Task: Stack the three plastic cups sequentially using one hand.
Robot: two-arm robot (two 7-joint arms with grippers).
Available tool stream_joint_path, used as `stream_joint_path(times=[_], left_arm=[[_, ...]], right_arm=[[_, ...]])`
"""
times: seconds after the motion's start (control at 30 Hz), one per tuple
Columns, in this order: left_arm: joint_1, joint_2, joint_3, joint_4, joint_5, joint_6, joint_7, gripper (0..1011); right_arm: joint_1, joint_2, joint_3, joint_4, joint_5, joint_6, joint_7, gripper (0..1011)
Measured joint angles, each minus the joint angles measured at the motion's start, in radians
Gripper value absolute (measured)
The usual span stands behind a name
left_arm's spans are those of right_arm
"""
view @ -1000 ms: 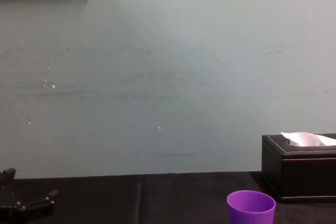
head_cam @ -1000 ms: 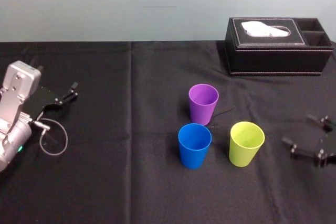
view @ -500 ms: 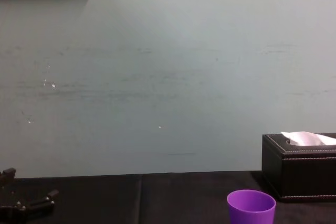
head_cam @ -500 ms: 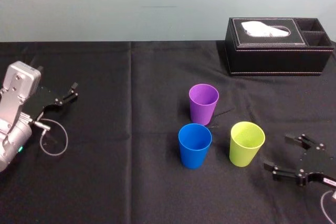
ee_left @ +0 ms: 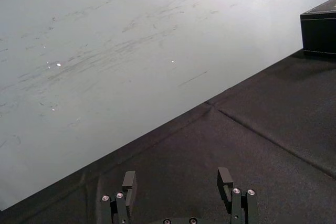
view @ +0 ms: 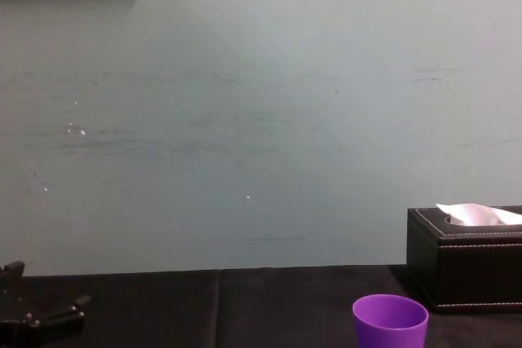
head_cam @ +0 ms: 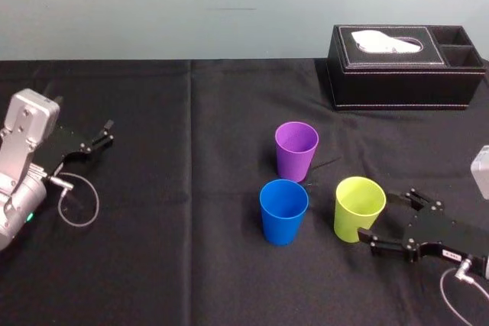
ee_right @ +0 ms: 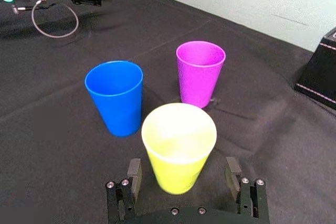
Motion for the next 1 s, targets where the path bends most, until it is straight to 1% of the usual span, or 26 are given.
stream_joint_path(times=[0.17,0.4,0.53,0.7,0.8,0.83,0.87,1.0], left_arm=[[0.0,0.0,0.0,0.0,0.0,0.0,0.0,1011],[0.0,0.0,0.0,0.0,0.0,0.0,0.0,1011],[0.0,0.0,0.0,0.0,0.0,0.0,0.0,1011],[0.0,0.0,0.0,0.0,0.0,0.0,0.0,1011],[0.0,0.0,0.0,0.0,0.0,0.0,0.0,1011],[0.0,0.0,0.0,0.0,0.0,0.0,0.0,1011],[0.0,0.0,0.0,0.0,0.0,0.0,0.0,1011],[0.0,0.0,0.0,0.0,0.0,0.0,0.0,1011]], right_arm=[[0.033,-0.012,-0.021,0.014,-0.001,0.007,0.001,1003],[0.081,-0.031,-0.06,0.037,0.0,0.02,0.011,1003],[0.108,-0.046,-0.081,0.059,0.005,0.029,0.011,1003],[0.107,-0.046,-0.081,0.059,0.005,0.03,0.012,1003],[0.106,-0.045,-0.08,0.057,0.005,0.029,0.012,981],[0.105,-0.045,-0.08,0.057,0.005,0.029,0.012,953],[0.105,-0.045,-0.08,0.056,0.005,0.029,0.012,947],[0.104,-0.044,-0.079,0.055,0.005,0.028,0.011,837]])
